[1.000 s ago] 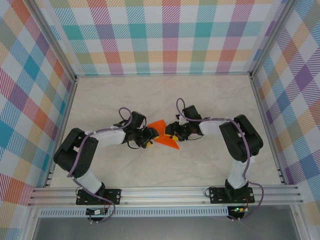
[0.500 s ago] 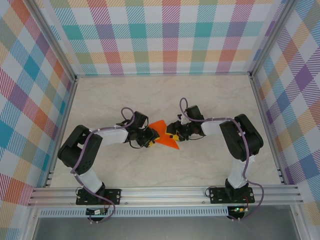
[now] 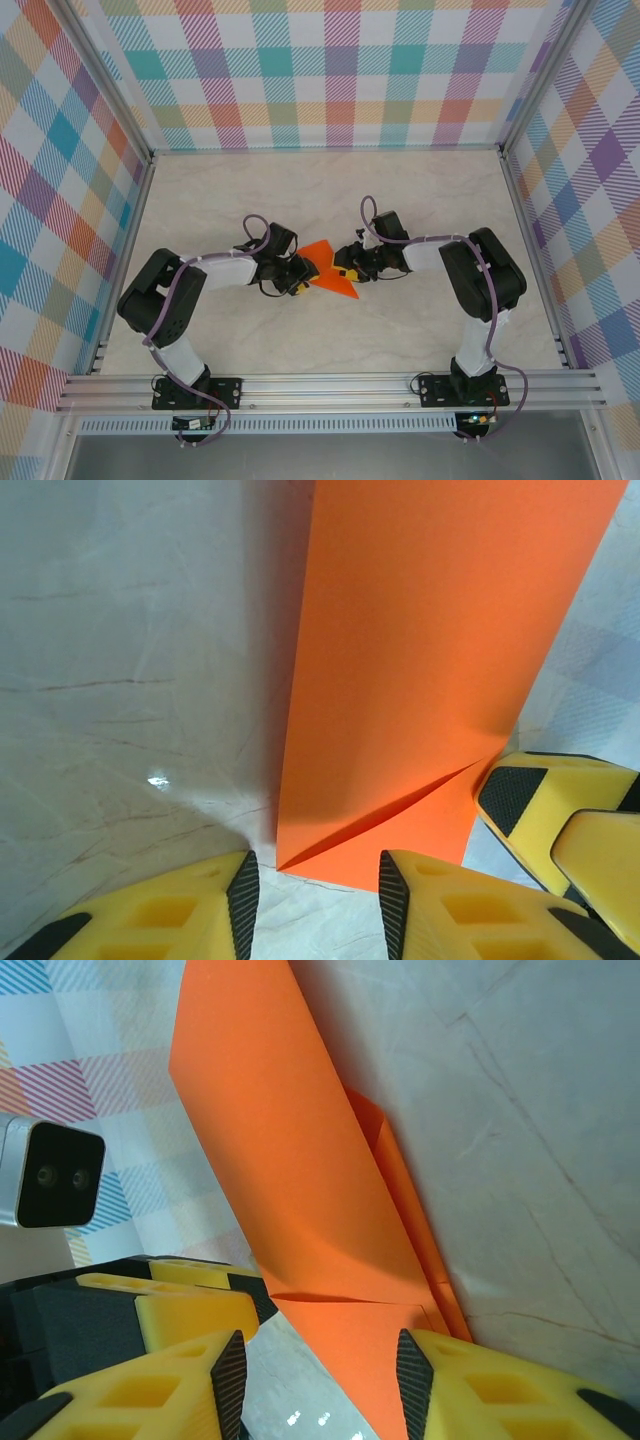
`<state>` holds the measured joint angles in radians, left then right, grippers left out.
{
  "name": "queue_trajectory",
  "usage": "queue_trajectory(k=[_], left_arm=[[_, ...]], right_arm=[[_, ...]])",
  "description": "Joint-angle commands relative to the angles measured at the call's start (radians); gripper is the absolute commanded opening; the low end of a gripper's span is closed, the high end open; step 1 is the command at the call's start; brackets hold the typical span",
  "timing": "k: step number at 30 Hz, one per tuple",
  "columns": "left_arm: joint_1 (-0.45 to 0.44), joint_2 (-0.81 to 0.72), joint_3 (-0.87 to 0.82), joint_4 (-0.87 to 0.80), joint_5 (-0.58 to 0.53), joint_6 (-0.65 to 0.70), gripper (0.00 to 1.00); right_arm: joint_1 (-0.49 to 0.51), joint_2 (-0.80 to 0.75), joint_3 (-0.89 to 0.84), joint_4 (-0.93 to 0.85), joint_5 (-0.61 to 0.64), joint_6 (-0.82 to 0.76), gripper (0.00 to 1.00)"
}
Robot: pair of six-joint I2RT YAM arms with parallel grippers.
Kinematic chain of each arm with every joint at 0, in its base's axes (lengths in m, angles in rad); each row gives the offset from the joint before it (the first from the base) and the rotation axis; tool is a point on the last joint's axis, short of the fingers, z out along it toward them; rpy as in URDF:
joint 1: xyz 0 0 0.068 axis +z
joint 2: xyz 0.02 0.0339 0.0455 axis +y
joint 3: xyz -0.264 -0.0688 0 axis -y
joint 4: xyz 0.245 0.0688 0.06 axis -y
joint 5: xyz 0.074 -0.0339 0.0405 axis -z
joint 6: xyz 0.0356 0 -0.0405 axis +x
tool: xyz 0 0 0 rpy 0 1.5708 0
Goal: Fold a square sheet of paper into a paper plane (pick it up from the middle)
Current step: Fold the wing for the fifth time at the center of the table.
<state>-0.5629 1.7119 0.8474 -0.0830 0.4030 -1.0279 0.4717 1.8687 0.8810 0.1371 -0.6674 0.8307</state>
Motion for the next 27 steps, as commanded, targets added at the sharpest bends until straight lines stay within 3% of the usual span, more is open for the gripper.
queue_trajectory(k=[1, 6, 20, 27], left_arm=[[-0.019, 0.026, 0.032, 0.019, 0.008, 0.023, 0.37], [-0.018, 0.024, 0.039, 0.028, 0.011, 0.032, 0.29], [-0.019, 0.007, 0.018, 0.143, 0.043, 0.032, 0.27], [-0.02, 0.024, 0.019, 0.16, 0.05, 0.019, 0.18]], right_arm=[[-0.004, 0.037, -0.027, -0.007, 0.022, 0.003, 0.45], [-0.005, 0.035, -0.028, -0.009, 0.023, -0.001, 0.43], [-0.007, 0.034, -0.037, -0.007, 0.025, -0.032, 0.39], [-0.007, 0.013, -0.034, 0.004, 0.014, -0.084, 0.37]])
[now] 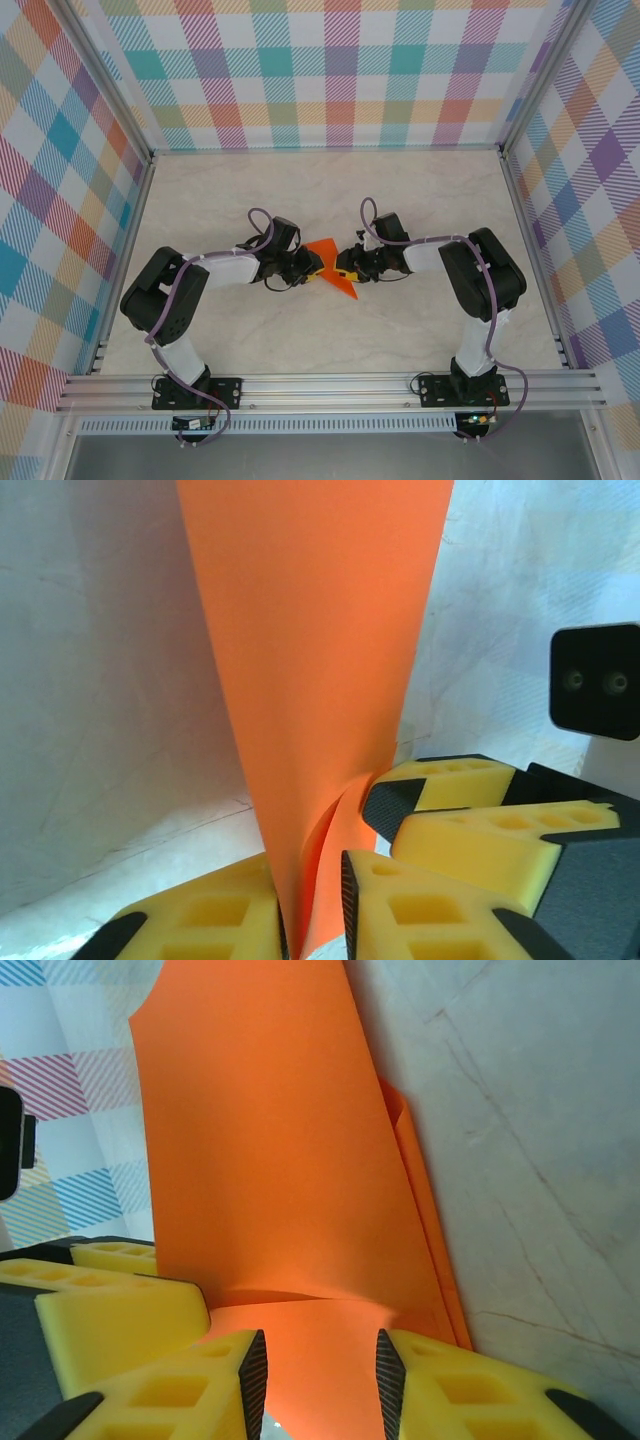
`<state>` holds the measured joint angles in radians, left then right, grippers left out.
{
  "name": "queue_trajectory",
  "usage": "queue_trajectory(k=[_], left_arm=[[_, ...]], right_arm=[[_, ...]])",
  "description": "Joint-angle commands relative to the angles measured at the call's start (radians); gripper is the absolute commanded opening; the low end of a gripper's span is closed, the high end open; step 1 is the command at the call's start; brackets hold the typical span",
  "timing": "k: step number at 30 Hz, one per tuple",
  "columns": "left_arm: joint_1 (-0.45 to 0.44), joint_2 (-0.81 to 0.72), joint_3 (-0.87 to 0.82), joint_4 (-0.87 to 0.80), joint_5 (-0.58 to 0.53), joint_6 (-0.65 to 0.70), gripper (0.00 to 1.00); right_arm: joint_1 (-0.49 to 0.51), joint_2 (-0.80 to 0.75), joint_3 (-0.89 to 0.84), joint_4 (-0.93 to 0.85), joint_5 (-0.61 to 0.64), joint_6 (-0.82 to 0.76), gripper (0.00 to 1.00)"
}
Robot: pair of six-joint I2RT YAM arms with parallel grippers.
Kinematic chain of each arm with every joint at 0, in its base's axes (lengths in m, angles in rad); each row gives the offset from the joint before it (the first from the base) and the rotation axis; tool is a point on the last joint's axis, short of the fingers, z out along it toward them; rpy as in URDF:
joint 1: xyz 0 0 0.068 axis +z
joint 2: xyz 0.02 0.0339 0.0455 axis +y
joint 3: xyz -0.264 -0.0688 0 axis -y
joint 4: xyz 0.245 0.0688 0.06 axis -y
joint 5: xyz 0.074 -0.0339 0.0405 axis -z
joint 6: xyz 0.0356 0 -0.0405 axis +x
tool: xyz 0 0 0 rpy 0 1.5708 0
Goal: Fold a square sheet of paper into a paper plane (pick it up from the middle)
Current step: Fold the wing for the fifth time at the center of the table.
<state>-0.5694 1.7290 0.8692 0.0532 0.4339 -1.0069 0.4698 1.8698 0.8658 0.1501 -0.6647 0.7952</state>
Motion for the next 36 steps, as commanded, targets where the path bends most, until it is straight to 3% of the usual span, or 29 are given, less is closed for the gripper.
queue_trajectory(k=[1, 4, 9, 12, 19, 21, 24, 31, 36], left_arm=[[-0.014, 0.006, -0.002, 0.025, 0.019, -0.005, 0.16], [-0.014, 0.001, 0.006, 0.013, 0.019, -0.012, 0.1], [-0.019, -0.003, 0.047, -0.07, 0.011, -0.012, 0.08], [-0.022, -0.001, 0.071, -0.12, 0.003, -0.011, 0.08], [-0.026, 0.002, 0.102, -0.169, 0.005, -0.015, 0.07], [-0.026, 0.0, 0.109, -0.178, 0.003, -0.015, 0.07], [-0.026, 0.0, 0.114, -0.184, 0.005, -0.016, 0.07], [-0.026, -0.005, 0.12, -0.199, 0.006, -0.024, 0.07], [-0.026, -0.012, 0.124, -0.21, 0.002, -0.024, 0.07]], right_arm=[[-0.005, 0.001, -0.018, -0.012, 0.011, -0.063, 0.37], [-0.003, -0.055, -0.02, -0.042, 0.045, -0.135, 0.41], [0.018, -0.215, -0.069, -0.089, 0.199, -0.291, 0.66], [0.051, -0.297, -0.1, -0.108, 0.318, -0.376, 0.75], [0.183, -0.43, -0.208, -0.011, 0.545, -0.636, 0.8], [0.223, -0.426, -0.217, 0.012, 0.581, -0.715, 0.79], [0.294, -0.403, -0.257, 0.118, 0.648, -0.854, 0.71], [0.389, -0.305, -0.278, 0.279, 0.769, -1.014, 0.69], [0.406, -0.224, -0.275, 0.356, 0.821, -1.063, 0.51]])
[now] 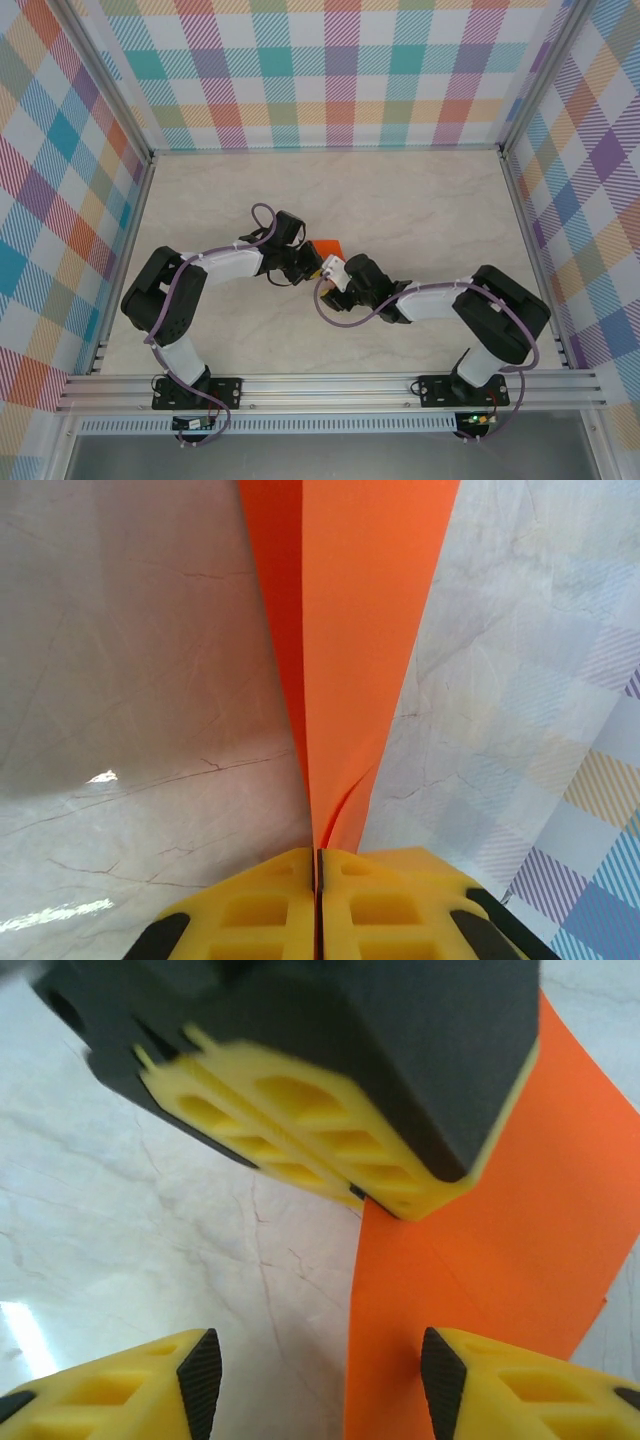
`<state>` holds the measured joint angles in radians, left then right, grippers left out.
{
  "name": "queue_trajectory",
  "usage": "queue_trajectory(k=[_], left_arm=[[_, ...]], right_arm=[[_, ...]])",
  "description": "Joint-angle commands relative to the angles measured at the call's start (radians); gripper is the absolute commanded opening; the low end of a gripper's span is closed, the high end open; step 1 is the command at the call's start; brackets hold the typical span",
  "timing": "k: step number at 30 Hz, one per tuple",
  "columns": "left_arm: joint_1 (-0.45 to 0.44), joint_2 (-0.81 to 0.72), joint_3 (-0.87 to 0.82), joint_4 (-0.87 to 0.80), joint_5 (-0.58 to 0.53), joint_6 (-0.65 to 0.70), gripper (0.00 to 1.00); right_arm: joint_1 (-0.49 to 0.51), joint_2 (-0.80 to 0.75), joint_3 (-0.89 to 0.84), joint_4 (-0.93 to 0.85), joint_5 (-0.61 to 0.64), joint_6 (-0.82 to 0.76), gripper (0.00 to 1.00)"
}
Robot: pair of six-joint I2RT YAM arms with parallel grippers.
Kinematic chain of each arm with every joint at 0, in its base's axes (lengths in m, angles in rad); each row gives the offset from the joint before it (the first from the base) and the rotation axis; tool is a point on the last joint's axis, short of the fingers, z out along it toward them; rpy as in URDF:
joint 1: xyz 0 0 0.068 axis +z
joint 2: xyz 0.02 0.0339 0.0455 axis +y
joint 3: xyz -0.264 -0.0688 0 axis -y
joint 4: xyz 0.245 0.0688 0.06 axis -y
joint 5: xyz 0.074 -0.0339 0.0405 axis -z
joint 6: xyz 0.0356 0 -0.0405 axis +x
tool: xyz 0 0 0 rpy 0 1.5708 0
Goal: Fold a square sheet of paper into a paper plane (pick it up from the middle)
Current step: Fold the wing for the fifth time at the center of the table.
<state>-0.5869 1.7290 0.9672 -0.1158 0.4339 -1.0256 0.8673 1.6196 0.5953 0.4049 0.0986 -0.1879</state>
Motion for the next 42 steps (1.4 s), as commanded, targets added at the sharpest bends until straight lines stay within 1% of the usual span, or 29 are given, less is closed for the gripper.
queue_trajectory(k=[1, 8, 12, 18, 22, 24, 26, 29, 32, 34, 36, 39, 42], left_arm=[[-0.008, -0.014, 0.026, -0.043, 0.002, -0.005, 0.07], [-0.008, -0.022, 0.027, -0.054, -0.001, -0.005, 0.07], [-0.008, -0.025, 0.028, -0.06, -0.004, -0.005, 0.07], [-0.007, -0.029, 0.032, -0.065, -0.007, -0.002, 0.07], [-0.005, -0.033, 0.035, -0.075, -0.012, -0.001, 0.07], [0.001, -0.039, 0.035, -0.083, -0.013, 0.001, 0.09], [0.015, -0.052, 0.033, -0.096, -0.019, 0.004, 0.13], [0.048, -0.086, 0.034, -0.129, -0.037, 0.022, 0.24], [0.095, -0.128, 0.024, -0.153, -0.049, 0.044, 0.36], [0.125, -0.159, 0.011, -0.17, -0.054, 0.051, 0.42], [0.148, -0.195, -0.008, -0.193, -0.066, 0.061, 0.49], [0.169, -0.243, -0.04, -0.192, -0.084, 0.071, 0.56], [0.172, -0.286, -0.081, -0.144, -0.086, 0.073, 0.57]], right_arm=[[0.009, 0.035, -0.005, 0.118, 0.071, -0.084, 0.49], [0.009, 0.077, -0.015, 0.209, 0.129, -0.115, 0.46], [0.01, 0.091, -0.015, 0.218, 0.13, -0.129, 0.39], [0.009, 0.098, -0.017, 0.2, 0.118, -0.148, 0.35], [0.009, 0.095, -0.017, 0.192, 0.108, -0.144, 0.27], [0.009, 0.089, -0.017, 0.185, 0.103, -0.141, 0.23], [0.009, 0.085, -0.015, 0.174, 0.092, -0.135, 0.19], [0.008, 0.077, -0.014, 0.157, 0.063, -0.108, 0.13], [0.006, 0.065, -0.014, 0.143, 0.025, -0.06, 0.1], [0.003, 0.064, -0.008, 0.131, -0.004, -0.02, 0.09], [-0.007, 0.062, 0.002, 0.108, -0.047, 0.038, 0.07], [-0.027, 0.059, 0.022, 0.073, -0.127, 0.145, 0.06], [-0.052, 0.063, 0.052, 0.034, -0.214, 0.232, 0.05]])
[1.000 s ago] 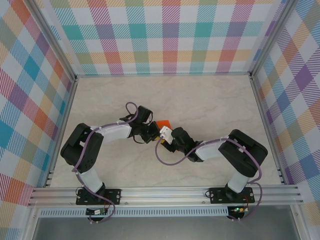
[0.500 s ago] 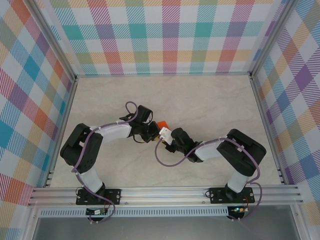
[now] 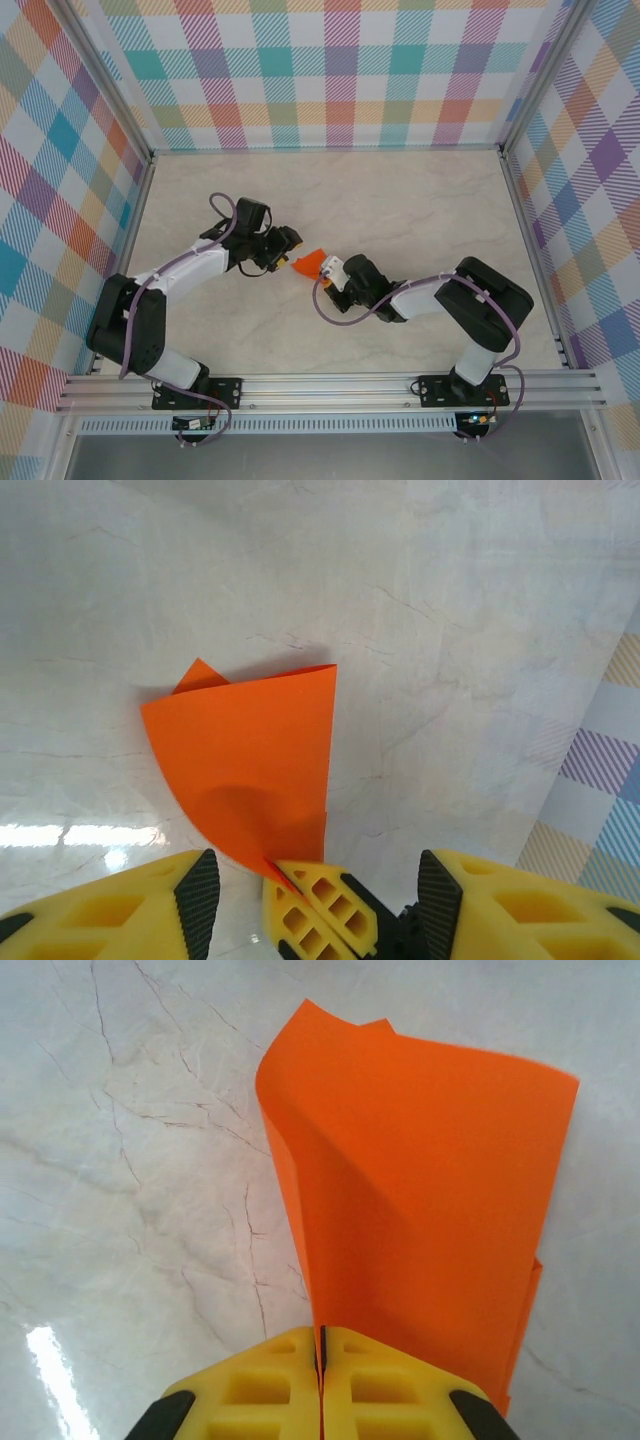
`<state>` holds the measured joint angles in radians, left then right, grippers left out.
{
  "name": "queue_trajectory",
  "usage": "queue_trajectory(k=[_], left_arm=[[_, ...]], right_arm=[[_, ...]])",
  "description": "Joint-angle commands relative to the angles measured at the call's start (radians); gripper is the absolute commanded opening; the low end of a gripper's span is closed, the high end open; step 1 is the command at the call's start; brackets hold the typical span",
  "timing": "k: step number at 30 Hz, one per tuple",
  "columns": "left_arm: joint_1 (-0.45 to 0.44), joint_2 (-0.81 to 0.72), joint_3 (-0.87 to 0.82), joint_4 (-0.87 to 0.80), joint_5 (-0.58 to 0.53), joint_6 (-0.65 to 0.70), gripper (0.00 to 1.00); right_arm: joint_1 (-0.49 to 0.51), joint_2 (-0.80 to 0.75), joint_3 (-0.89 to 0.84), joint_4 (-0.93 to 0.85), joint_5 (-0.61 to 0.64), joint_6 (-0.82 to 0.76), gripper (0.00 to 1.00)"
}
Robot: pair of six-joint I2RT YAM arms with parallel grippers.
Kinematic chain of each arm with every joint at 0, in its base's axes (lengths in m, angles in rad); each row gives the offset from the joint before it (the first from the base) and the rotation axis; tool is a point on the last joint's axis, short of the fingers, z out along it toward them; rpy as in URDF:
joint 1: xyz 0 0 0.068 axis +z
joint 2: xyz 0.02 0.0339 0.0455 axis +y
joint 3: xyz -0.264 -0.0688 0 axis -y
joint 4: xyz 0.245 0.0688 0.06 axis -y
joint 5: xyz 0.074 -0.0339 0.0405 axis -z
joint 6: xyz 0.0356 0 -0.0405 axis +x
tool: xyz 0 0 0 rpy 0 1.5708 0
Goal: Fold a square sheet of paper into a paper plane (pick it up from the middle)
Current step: Fold the wing for the fifth time at the center of the table.
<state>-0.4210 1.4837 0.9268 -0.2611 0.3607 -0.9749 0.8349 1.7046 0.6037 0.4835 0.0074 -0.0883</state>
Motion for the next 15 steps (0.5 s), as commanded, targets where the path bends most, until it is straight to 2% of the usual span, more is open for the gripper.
queue_trajectory(k=[1, 8, 15], left_arm=[[0.005, -0.053, -0.063, 0.031, -0.007, 0.021, 0.58], [0.002, -0.092, -0.212, 0.228, 0.059, -0.03, 0.55], [-0.021, -0.057, -0.288, 0.384, 0.094, -0.07, 0.5]], right_arm=[[-0.029, -0.017, 0.053, -0.054, -0.153, 0.166, 0.05], [-0.086, 0.024, 0.096, -0.074, -0.315, 0.358, 0.06], [-0.135, 0.046, 0.115, -0.049, -0.441, 0.493, 0.04]])
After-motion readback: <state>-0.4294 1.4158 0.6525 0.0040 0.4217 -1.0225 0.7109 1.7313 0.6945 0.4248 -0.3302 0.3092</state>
